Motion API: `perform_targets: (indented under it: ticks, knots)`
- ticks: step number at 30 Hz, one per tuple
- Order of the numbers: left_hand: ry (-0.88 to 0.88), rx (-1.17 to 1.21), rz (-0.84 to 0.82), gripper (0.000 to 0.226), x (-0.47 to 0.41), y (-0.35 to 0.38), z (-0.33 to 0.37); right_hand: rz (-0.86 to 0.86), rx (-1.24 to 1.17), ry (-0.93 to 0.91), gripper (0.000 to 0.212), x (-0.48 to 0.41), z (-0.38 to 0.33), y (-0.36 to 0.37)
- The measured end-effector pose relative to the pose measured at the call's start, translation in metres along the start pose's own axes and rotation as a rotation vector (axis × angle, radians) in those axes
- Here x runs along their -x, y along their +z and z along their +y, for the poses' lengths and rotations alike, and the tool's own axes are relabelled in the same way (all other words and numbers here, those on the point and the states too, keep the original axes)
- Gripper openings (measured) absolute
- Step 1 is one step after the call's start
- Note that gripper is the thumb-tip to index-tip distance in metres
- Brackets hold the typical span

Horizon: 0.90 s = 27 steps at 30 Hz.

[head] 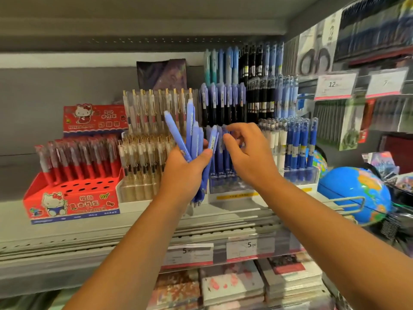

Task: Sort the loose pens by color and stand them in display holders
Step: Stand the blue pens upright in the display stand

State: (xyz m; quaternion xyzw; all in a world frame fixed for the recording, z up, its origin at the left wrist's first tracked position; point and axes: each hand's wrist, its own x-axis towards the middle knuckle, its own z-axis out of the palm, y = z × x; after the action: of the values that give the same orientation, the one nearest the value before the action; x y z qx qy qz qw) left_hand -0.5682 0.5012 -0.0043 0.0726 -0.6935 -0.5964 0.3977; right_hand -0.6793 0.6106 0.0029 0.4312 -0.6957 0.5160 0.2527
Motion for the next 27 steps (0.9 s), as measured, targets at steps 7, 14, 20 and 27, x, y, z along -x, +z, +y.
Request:
perform_targets:
  ticks: [7,14,20,27]
  knots:
    - [-0.001,-0.041,-0.049,0.005,-0.002,0.0,-0.003,-0.217,-0.495,0.034,0.015,0.004,-0.01,0.002]
    - [0.028,0.006,-0.03,0.009,-0.002,0.0,-0.001,-0.177,-0.607,0.07,0.023,0.0,-0.009,0.001]
    - [0.084,0.028,-0.012,0.027,-0.002,-0.001,0.0,-0.026,-0.665,0.035,0.027,-0.001,-0.01,-0.003]
    - [0.085,-0.001,-0.024,0.021,0.0,-0.003,0.0,0.279,-0.526,-0.001,0.026,-0.005,0.0,-0.007]
